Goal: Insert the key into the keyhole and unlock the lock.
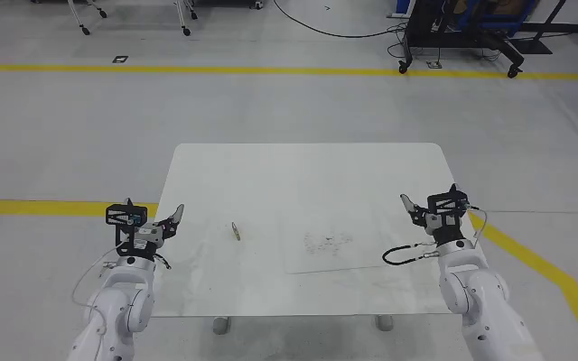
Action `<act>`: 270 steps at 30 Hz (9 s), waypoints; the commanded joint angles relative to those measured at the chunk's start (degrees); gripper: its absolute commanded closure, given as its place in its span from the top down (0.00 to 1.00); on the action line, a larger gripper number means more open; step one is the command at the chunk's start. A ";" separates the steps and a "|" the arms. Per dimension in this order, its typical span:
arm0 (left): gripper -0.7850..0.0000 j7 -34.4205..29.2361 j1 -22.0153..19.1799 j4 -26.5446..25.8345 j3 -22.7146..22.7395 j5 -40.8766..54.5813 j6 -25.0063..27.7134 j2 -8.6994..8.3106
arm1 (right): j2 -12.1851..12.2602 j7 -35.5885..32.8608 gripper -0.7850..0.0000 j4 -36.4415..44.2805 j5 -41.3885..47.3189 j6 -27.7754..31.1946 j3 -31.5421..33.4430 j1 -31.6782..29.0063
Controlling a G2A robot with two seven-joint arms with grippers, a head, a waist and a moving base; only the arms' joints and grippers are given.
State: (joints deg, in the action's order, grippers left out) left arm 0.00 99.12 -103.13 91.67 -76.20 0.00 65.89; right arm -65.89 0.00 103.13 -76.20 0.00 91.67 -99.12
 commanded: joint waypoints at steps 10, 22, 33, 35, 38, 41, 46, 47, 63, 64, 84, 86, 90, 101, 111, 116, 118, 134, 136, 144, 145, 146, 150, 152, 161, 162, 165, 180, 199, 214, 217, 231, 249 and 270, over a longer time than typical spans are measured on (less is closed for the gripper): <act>1.00 0.00 0.00 0.00 0.00 0.00 0.00 0.00 | -0.63 -2.22 1.00 -2.46 1.65 10.11 -9.12 4.22; 1.00 0.00 0.00 0.00 0.00 0.00 0.00 0.00 | -0.76 -3.45 1.00 -3.29 2.01 13.78 -11.69 5.06; 1.00 0.00 0.00 0.00 0.00 0.00 0.00 0.00 | -0.75 -5.80 1.00 -9.66 9.16 28.49 -14.66 9.95; 1.00 0.00 0.00 0.00 0.00 0.00 0.00 0.00 | -0.65 -7.70 1.00 -12.29 10.84 33.29 -15.44 11.97; 1.00 0.00 0.00 0.00 0.00 0.00 0.00 0.00 | -0.52 -10.35 1.00 -15.05 10.64 39.02 -17.09 14.70; 1.00 0.00 0.00 0.00 0.00 0.00 0.00 0.00 | -0.27 -12.61 1.00 -16.58 8.44 43.64 -18.43 16.77; 1.00 0.00 0.00 0.00 0.00 0.00 0.00 0.00 | 0.42 -16.23 1.00 -16.03 0.88 47.41 -19.45 18.37; 1.00 0.00 0.00 0.00 0.00 0.00 0.00 0.00 | 0.50 -16.24 1.00 -16.14 0.03 47.68 -19.65 18.49; 1.00 0.00 0.00 0.00 0.00 0.00 0.00 0.00 | 0.36 -17.45 0.57 -20.68 -9.19 46.95 -25.91 24.82; 1.00 0.00 0.00 0.00 0.00 0.00 0.00 0.00 | 0.35 -17.34 0.48 -20.95 -9.65 46.96 -26.24 25.13; 1.00 0.00 0.00 0.00 0.00 0.00 0.00 0.00 | 0.48 -17.00 0.00 -21.90 -11.97 47.10 -27.45 26.16; 1.00 0.00 0.00 0.00 0.00 0.00 0.00 0.00 | 0.48 -17.00 0.00 -21.90 -11.97 47.10 -27.45 26.16; 1.00 0.00 0.00 0.00 0.00 0.00 0.00 0.00 | 0.48 -17.00 0.00 -21.90 -11.97 47.10 -27.45 26.16; 1.00 0.00 0.00 0.00 0.00 0.00 0.00 0.00 | 1.34 -11.91 0.00 -18.08 -12.54 43.55 -24.10 23.15; 1.00 0.00 0.00 0.00 0.00 0.00 0.00 0.00 | 2.21 -6.92 0.00 -16.02 -10.05 44.77 -20.75 20.11; 1.00 0.00 0.00 0.00 0.00 0.00 0.00 0.00 | 2.21 -6.92 0.00 -16.02 -10.05 44.77 -20.75 20.11; 1.00 0.00 0.00 0.00 0.00 0.00 0.00 0.00 | 2.15 -5.81 0.00 -16.04 -8.90 45.43 -21.11 19.86; 1.00 0.00 0.00 0.00 0.00 0.00 0.00 0.00 | 1.50 17.03 0.00 -29.19 17.43 58.00 -25.91 24.52; 1.00 0.00 0.00 0.00 0.00 0.00 0.00 0.00 | 1.50 17.03 0.00 -29.19 17.43 58.00 -25.91 24.52; 1.00 3.44 1.98 0.37 3.16 14.40 18.37 -0.48 | 1.50 17.03 0.00 -29.19 17.43 58.00 -25.91 24.52; 1.00 2.36 0.95 1.20 3.02 19.12 21.56 -0.47 | 1.50 17.03 0.00 -29.19 17.43 58.00 -25.91 24.52; 1.00 1.07 -0.27 1.92 2.30 24.63 25.46 -0.43 | 1.50 17.03 0.00 -29.19 17.43 58.00 -25.91 24.52; 1.00 -9.80 -7.75 6.35 -1.89 42.90 35.18 -0.47 | 1.50 17.03 0.00 -29.19 17.43 58.00 -25.91 24.52; 1.00 -16.80 -12.14 7.45 -5.55 49.82 37.59 -0.42 | 1.50 17.03 0.00 -29.19 17.43 58.00 -25.91 24.52; 1.00 -41.13 -26.28 17.14 -19.55 82.58 42.45 0.24 | 1.50 17.03 0.00 -29.19 17.43 58.00 -25.91 24.52; 1.00 -43.26 -27.40 18.80 -20.32 85.55 43.20 0.27 | 1.50 17.03 0.00 -29.19 17.43 58.00 -25.91 24.52; 1.00 -47.68 -29.58 23.88 -22.41 92.12 47.51 0.46 | 1.50 17.03 0.00 -29.19 17.43 58.00 -25.91 24.52; 0.62 -46.70 -35.05 29.29 -30.67 92.19 57.59 -1.37 | 0.24 14.12 0.00 -30.23 38.75 58.00 -36.45 28.82; 0.35 -46.28 -39.42 32.48 -37.84 94.18 58.00 -3.53 | 0.83 13.47 0.00 -35.33 52.58 58.00 -49.16 37.58; 0.20 -46.28 -41.20 33.75 -40.28 93.41 58.00 -3.74 | 1.81 16.16 0.00 -36.11 54.60 58.00 -54.59 40.68; 0.23 -46.28 -41.29 34.10 -40.33 93.48 58.00 -3.72 | 1.89 16.43 0.00 -36.30 55.04 58.00 -55.77 41.33; 0.28 -46.28 -41.30 34.62 -39.59 94.93 58.00 -3.75 | 3.76 22.93 0.00 -34.60 52.71 58.00 -57.18 41.43; 0.00 -46.28 -41.35 34.78 -40.07 93.14 58.00 -3.24 | 3.32 21.06 0.00 -36.35 58.71 58.00 -64.81 45.58; 0.00 -45.07 -42.06 37.83 -38.53 93.77 58.00 -3.14 | 3.45 22.16 1.00 -37.32 59.34 58.00 -66.35 46.25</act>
State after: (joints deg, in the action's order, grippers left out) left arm -45.07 57.05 -65.27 53.17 17.57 58.00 62.74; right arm -62.44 22.15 65.82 -16.86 58.00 25.32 -52.87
